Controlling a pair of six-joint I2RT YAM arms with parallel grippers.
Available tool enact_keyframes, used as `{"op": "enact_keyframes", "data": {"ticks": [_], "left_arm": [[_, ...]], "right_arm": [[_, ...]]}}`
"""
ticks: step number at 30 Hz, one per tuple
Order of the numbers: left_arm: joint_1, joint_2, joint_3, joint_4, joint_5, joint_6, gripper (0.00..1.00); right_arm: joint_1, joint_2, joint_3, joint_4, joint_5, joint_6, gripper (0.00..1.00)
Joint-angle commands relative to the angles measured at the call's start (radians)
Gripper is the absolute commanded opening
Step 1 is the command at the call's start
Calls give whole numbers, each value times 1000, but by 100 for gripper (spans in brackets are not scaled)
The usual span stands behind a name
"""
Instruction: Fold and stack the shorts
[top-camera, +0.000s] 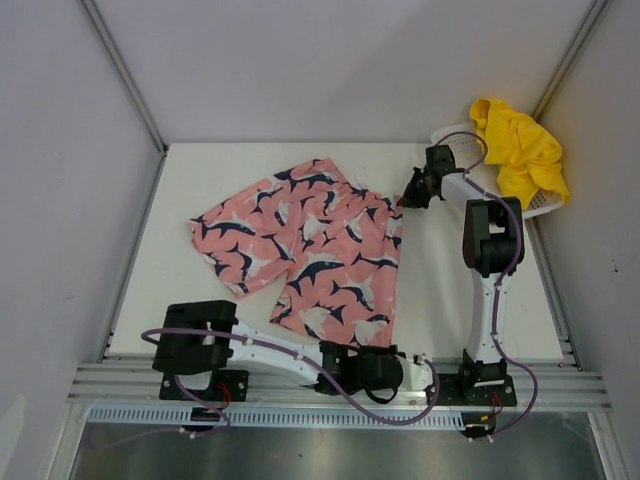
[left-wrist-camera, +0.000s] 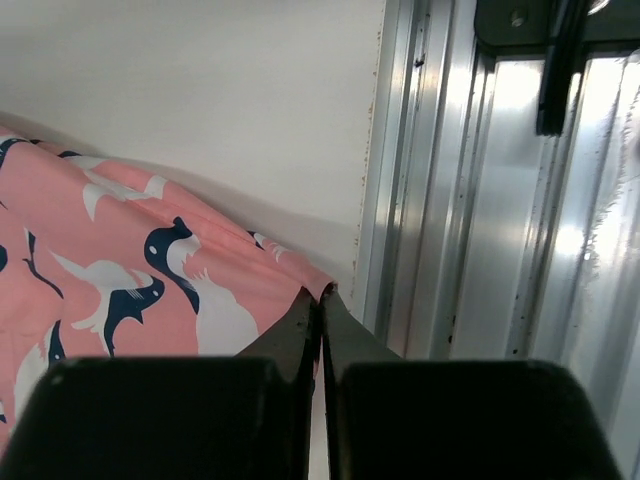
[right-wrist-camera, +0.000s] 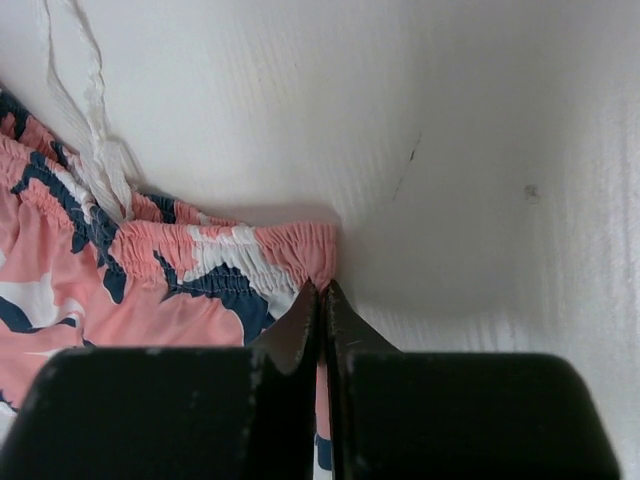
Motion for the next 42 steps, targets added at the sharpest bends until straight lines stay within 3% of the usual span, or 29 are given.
{"op": "enact_keyframes", "data": {"ticks": [1, 9, 18, 28, 31, 36, 42], "left_arm": [[-79, 1, 2, 56, -14, -71, 0], [-147, 5, -32, 113, -14, -179, 0], [-165, -153, -78, 226, 69, -289, 0], [-200, -474, -135, 140, 21, -364, 0], [-197, -609, -179, 142, 6, -397, 0], [-193, -683, -150, 10, -60, -473, 0], [-131, -825, -227, -5, -54, -559, 0]], "right_arm": [[-7, -1, 6, 51, -23, 33, 0], [-22, -20, -35, 57, -63, 82, 0], [-56, -182, -139, -62, 62, 76, 0], [-94, -417, -287, -147, 170, 129, 0], [-94, -489, -282, -202, 222, 144, 0], [-94, -561, -209, -338, 319, 164, 0], [-63, -570, -169, -342, 264, 165, 0]]}}
